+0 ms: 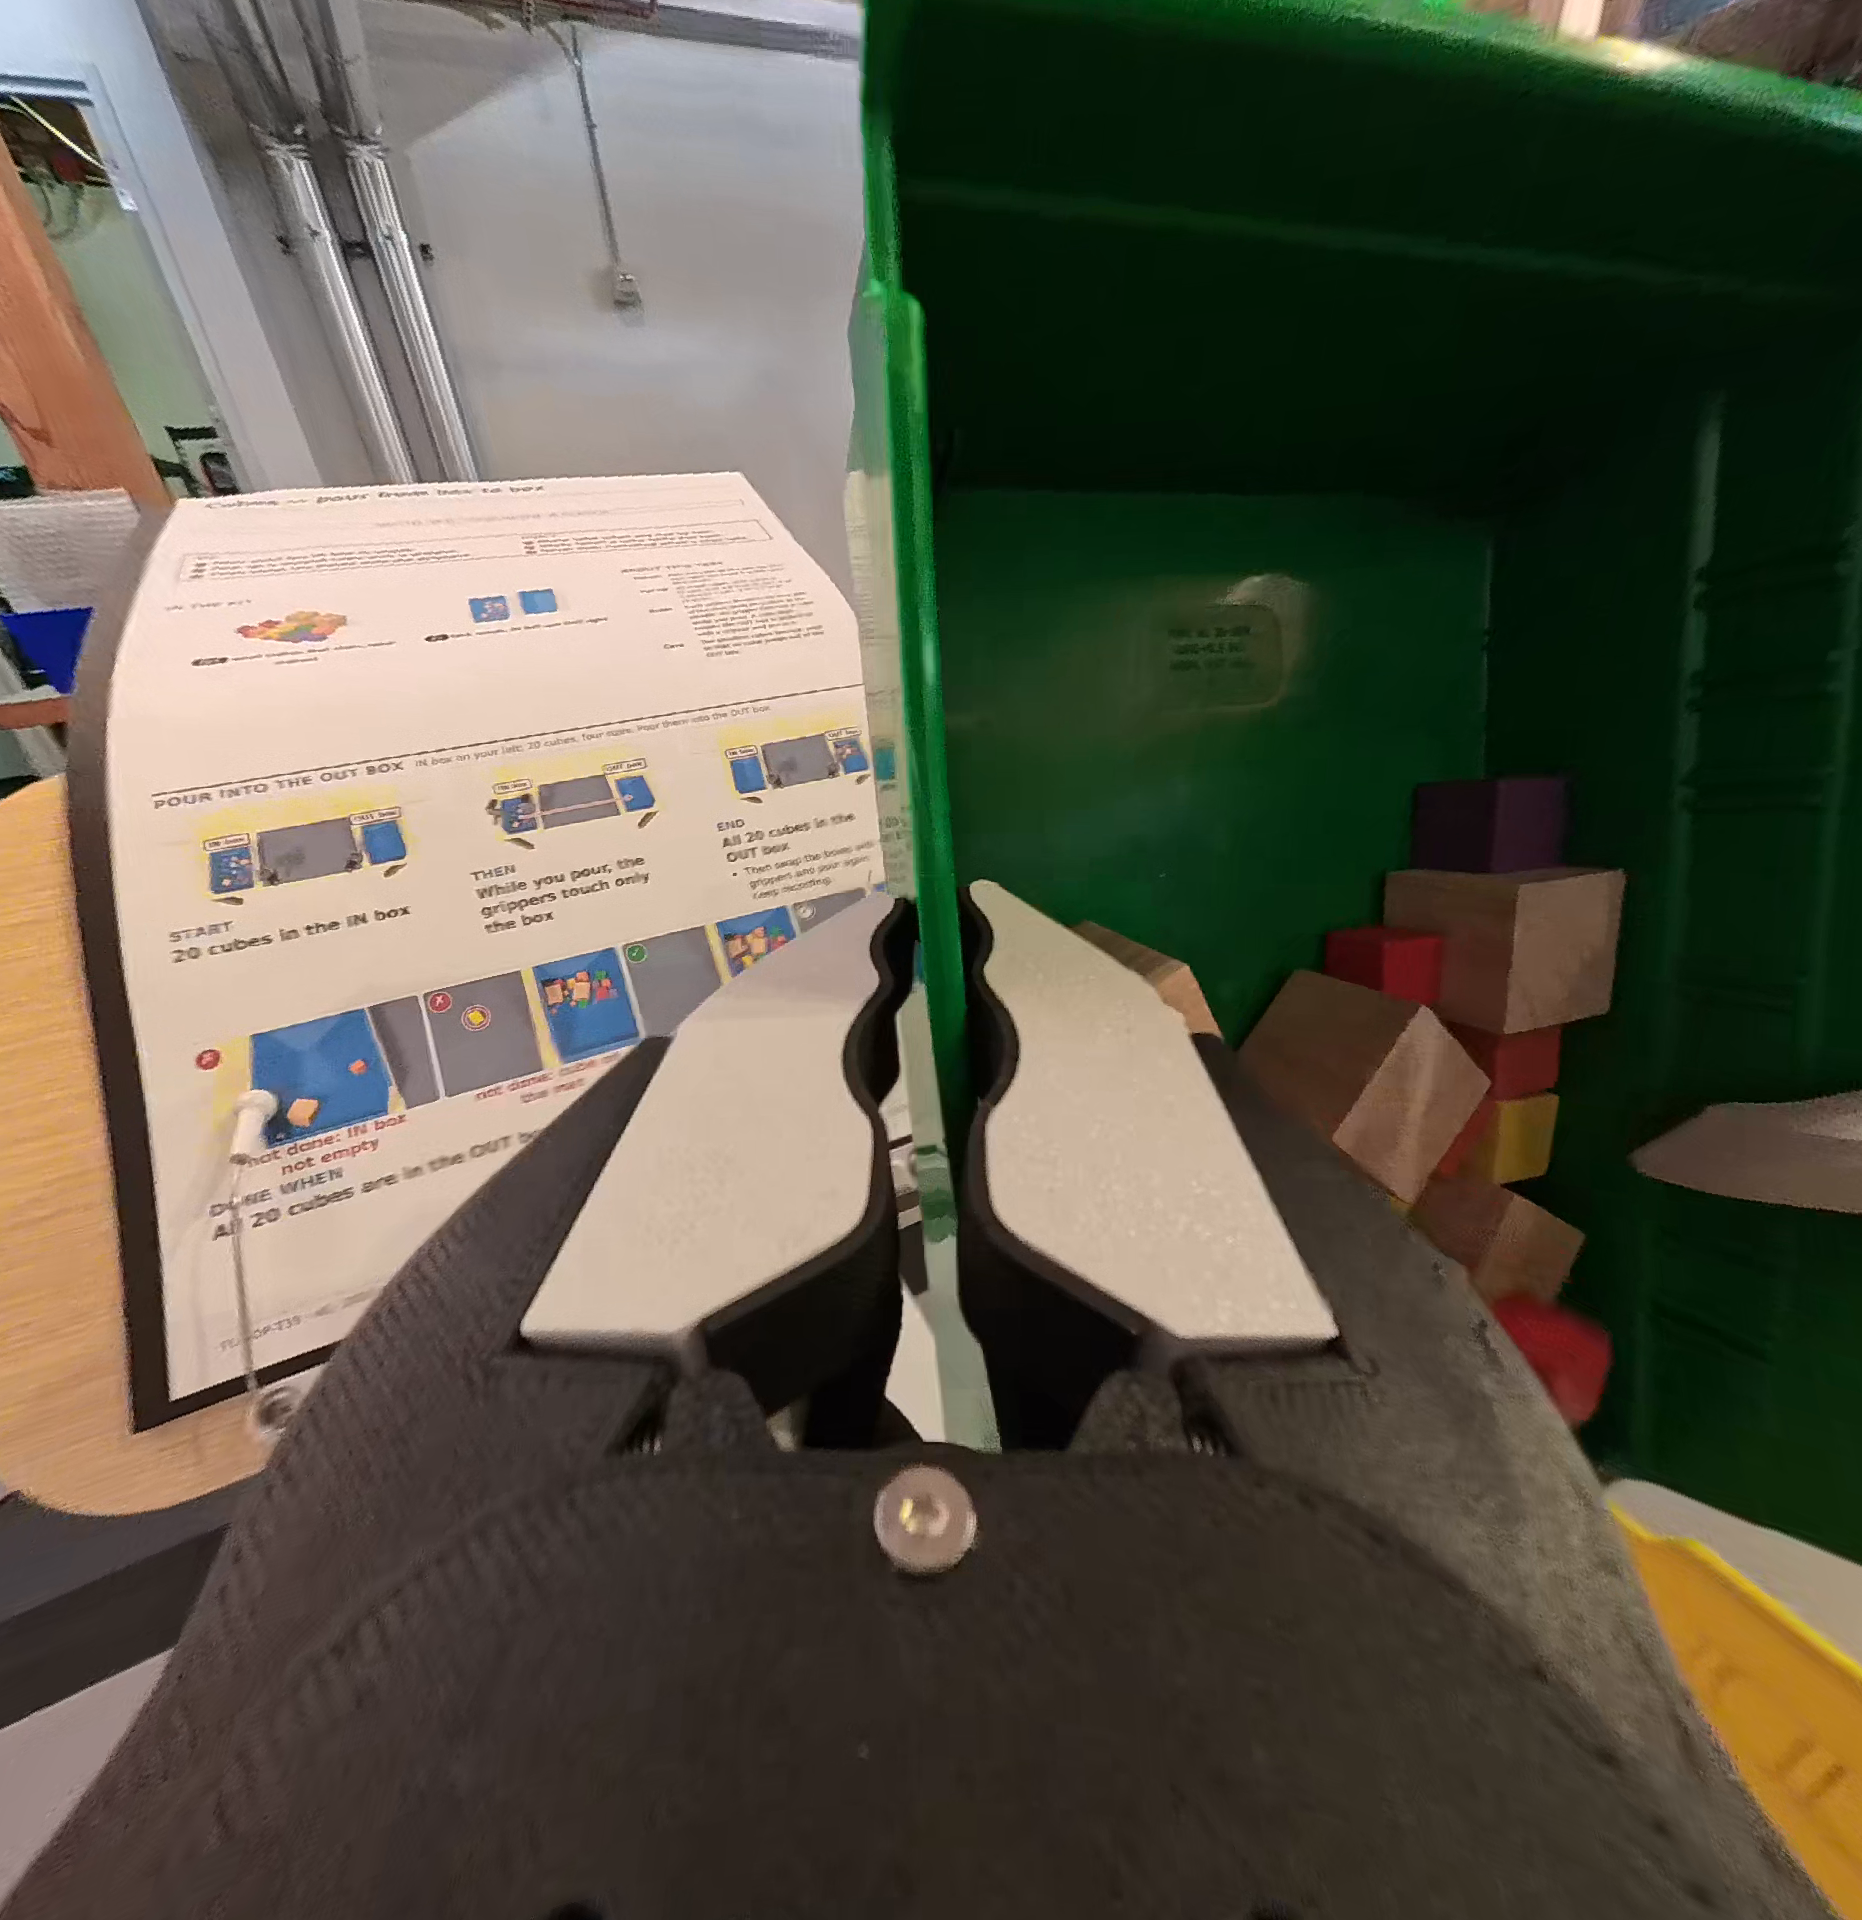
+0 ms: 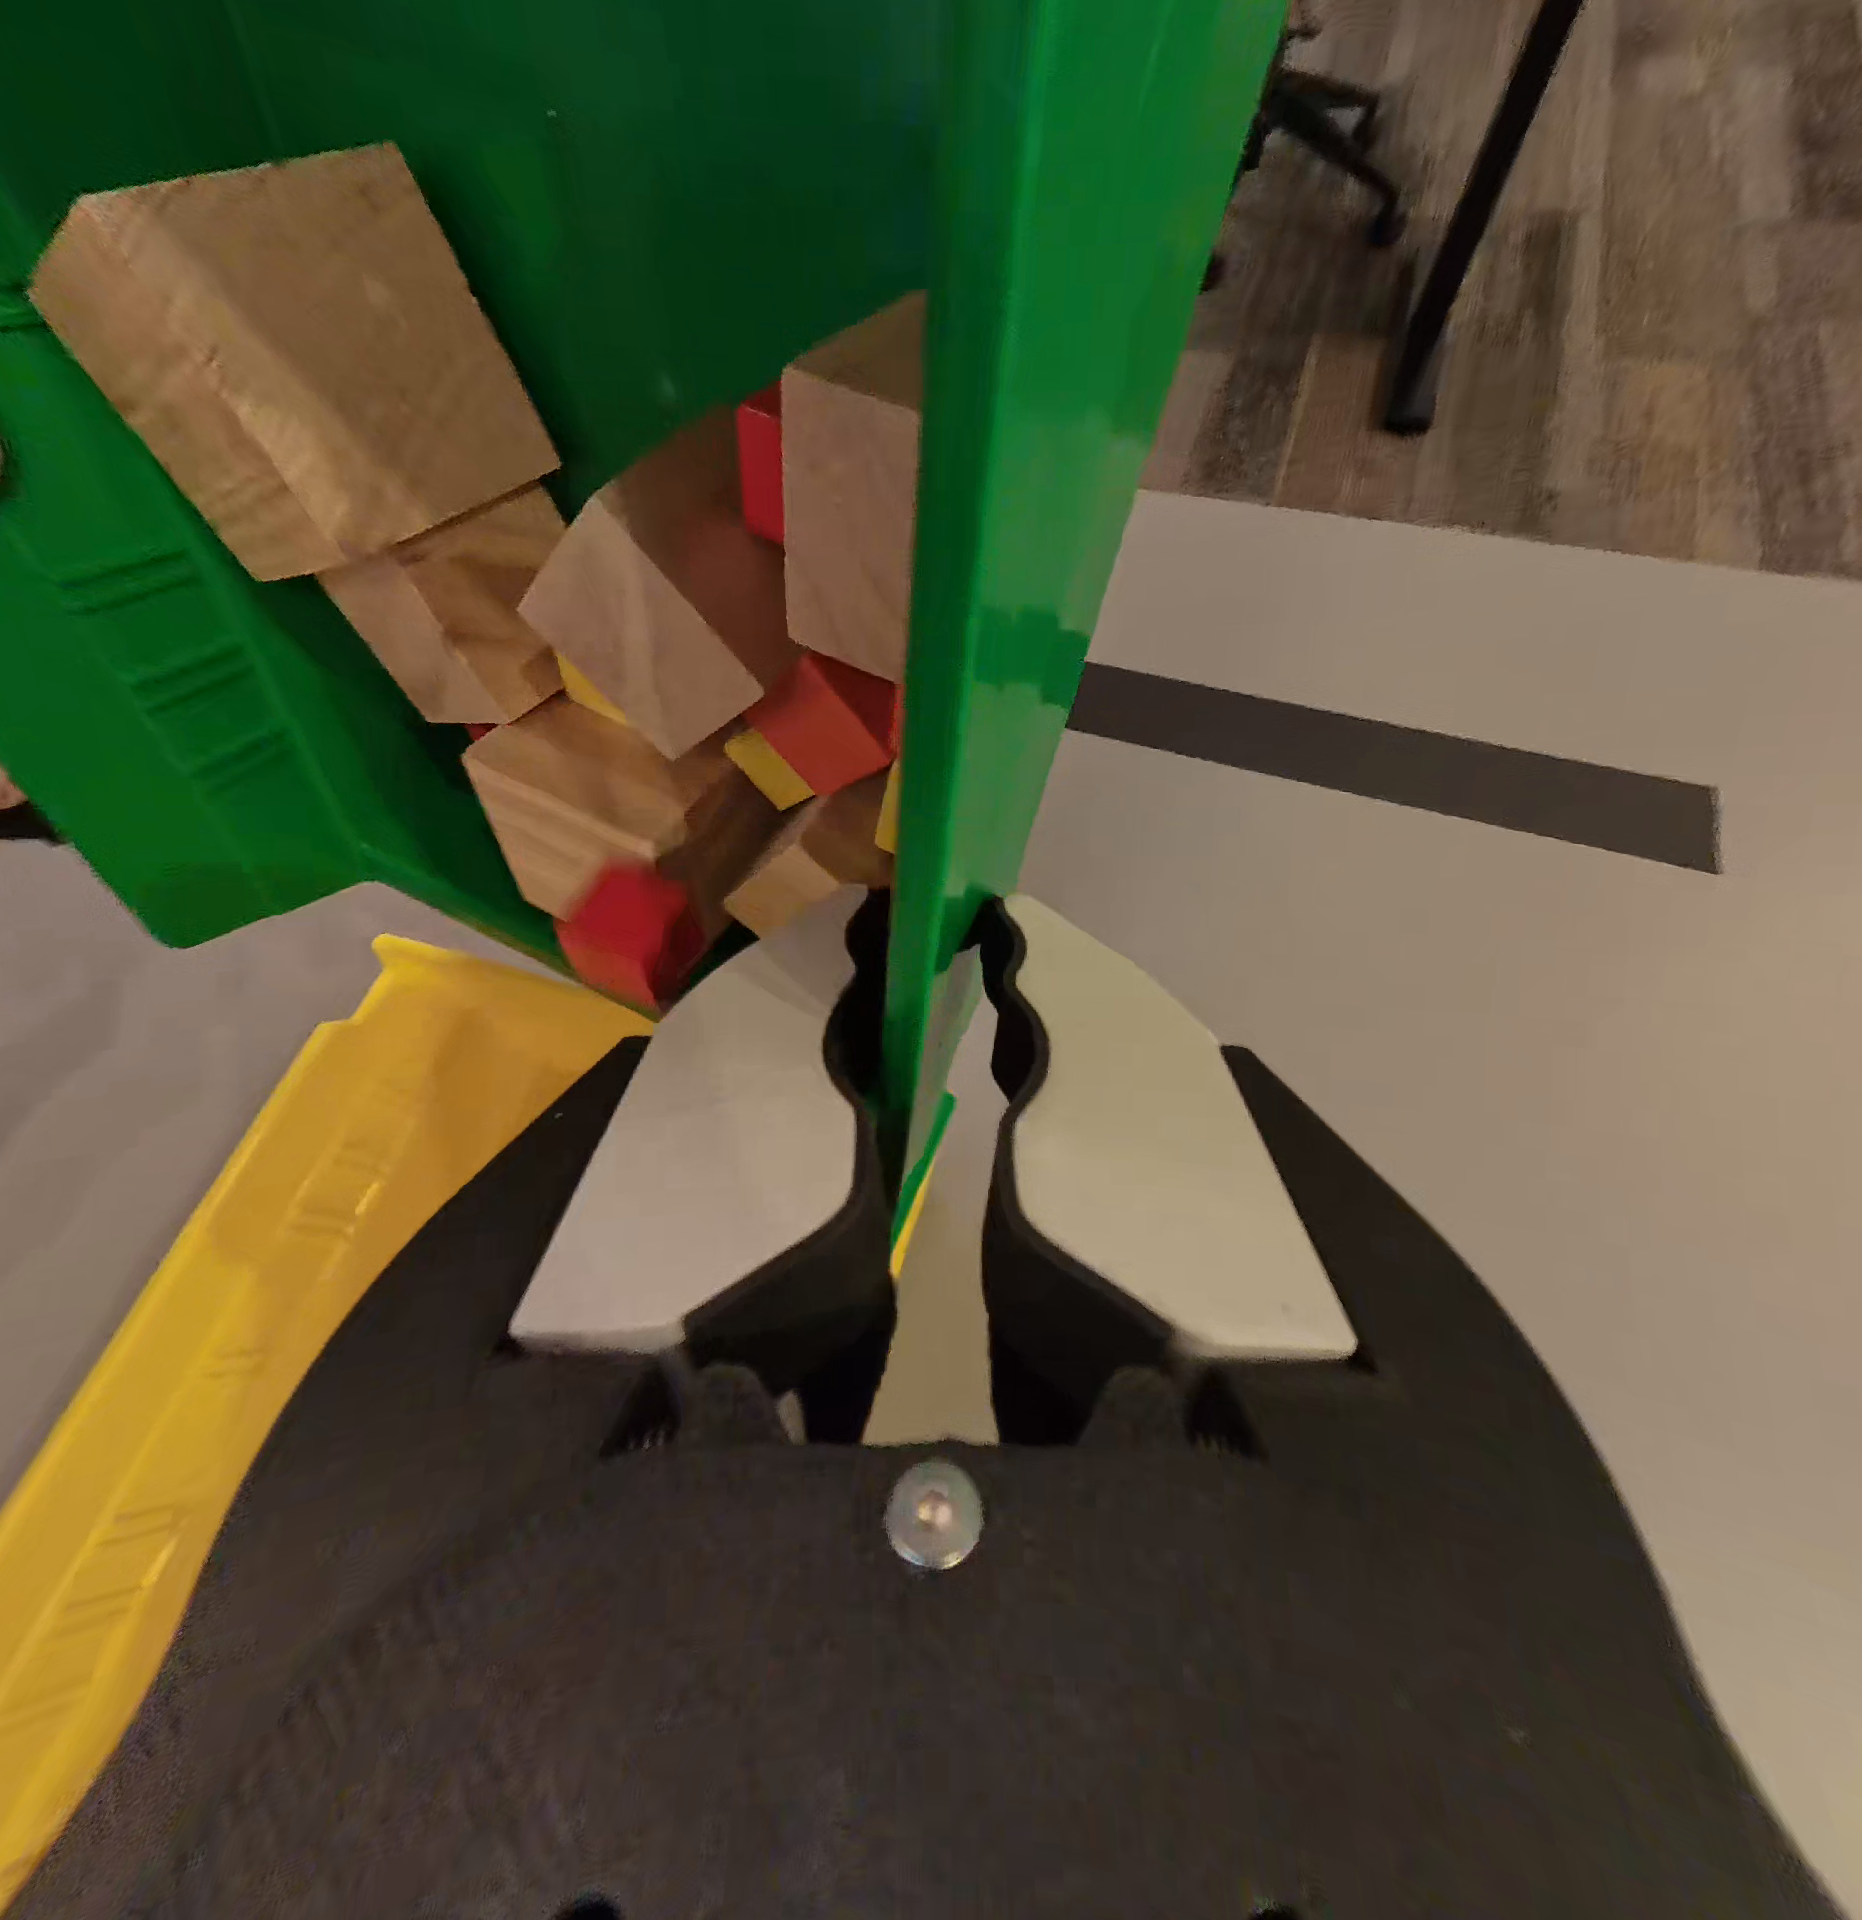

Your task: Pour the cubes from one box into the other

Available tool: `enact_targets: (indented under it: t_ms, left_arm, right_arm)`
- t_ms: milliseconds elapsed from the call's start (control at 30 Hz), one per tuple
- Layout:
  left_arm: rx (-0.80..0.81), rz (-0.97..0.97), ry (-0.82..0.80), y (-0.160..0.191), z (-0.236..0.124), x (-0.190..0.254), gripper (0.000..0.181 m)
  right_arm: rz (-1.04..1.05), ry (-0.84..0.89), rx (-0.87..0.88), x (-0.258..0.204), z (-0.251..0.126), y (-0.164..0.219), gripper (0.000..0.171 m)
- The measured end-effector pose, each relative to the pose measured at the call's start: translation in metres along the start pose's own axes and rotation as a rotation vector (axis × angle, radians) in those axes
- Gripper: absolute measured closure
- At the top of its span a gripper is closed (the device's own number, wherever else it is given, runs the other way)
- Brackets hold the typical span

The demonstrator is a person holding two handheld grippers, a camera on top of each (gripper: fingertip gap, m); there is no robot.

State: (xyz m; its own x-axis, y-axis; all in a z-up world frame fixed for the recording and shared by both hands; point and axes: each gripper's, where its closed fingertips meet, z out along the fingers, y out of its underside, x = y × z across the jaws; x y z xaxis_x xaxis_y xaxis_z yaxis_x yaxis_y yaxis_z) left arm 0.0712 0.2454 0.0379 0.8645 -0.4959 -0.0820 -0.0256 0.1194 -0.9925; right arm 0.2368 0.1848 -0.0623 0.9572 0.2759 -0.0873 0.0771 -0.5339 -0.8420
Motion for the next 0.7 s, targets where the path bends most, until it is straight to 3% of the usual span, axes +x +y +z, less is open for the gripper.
enact_targets:
  t_ms: [700]
  left_arm:
    - [0.123, 0.041, 0.050, 0.000, -0.025, 0.006, 0.165]
  right_arm:
    - [0.045, 0.001, 0.178, -0.003, 0.003, -0.001, 0.167]
